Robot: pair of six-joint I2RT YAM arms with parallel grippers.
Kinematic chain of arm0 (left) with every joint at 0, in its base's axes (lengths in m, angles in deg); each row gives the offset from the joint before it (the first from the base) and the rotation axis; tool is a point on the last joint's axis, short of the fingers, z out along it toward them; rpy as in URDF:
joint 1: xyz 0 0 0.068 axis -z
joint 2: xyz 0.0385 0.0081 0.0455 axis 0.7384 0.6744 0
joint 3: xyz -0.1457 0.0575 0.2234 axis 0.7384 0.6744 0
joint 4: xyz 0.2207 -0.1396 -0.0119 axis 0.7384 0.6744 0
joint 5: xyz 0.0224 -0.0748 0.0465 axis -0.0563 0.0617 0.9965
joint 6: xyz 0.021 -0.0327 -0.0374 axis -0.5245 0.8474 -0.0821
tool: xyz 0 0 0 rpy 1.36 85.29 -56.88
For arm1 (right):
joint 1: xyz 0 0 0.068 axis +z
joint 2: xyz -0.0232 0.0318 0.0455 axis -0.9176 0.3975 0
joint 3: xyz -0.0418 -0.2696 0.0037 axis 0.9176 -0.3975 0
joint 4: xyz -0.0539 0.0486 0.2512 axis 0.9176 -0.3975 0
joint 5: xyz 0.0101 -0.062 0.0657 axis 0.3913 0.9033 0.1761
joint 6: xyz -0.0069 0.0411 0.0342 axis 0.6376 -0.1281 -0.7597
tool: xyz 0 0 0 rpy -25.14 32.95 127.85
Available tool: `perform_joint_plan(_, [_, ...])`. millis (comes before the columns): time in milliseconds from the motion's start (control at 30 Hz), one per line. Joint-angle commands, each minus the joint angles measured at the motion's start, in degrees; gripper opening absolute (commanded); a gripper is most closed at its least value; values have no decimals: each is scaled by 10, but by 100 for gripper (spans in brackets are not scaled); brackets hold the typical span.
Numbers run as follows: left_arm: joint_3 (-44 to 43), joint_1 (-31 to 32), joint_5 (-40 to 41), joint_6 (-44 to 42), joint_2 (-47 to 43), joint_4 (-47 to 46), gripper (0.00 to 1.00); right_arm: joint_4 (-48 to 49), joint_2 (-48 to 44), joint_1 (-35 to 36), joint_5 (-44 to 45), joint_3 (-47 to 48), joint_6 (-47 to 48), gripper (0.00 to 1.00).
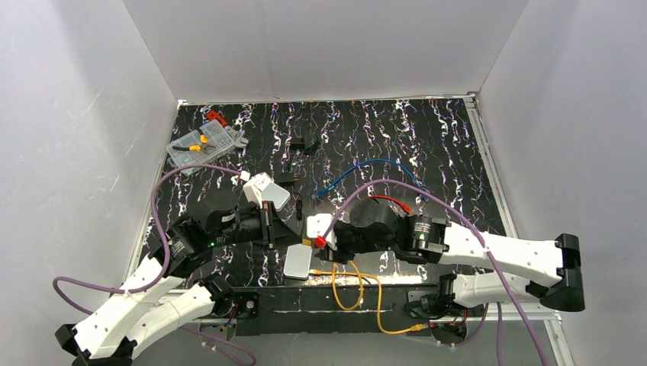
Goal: Insert the plug into the switch port
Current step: Adjust the connector.
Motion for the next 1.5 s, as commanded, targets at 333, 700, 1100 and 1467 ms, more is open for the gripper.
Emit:
perform_joint_plan(333, [55, -1, -28, 72, -28, -93, 0, 305, -117, 37, 44, -180, 58, 52])
perform_joint_plan(700, [85, -1, -37, 117, -56, -126, 0, 355, -122, 50, 71, -205, 76, 47])
perform_joint_plan(1100, [103, -1, -46, 143, -69, -149, 0, 352, -137, 59, 80, -216, 72, 24])
perform_joint_plan(1467, [106, -1, -48, 150, -70, -157, 0, 352, -139, 60, 85, -220, 70, 26])
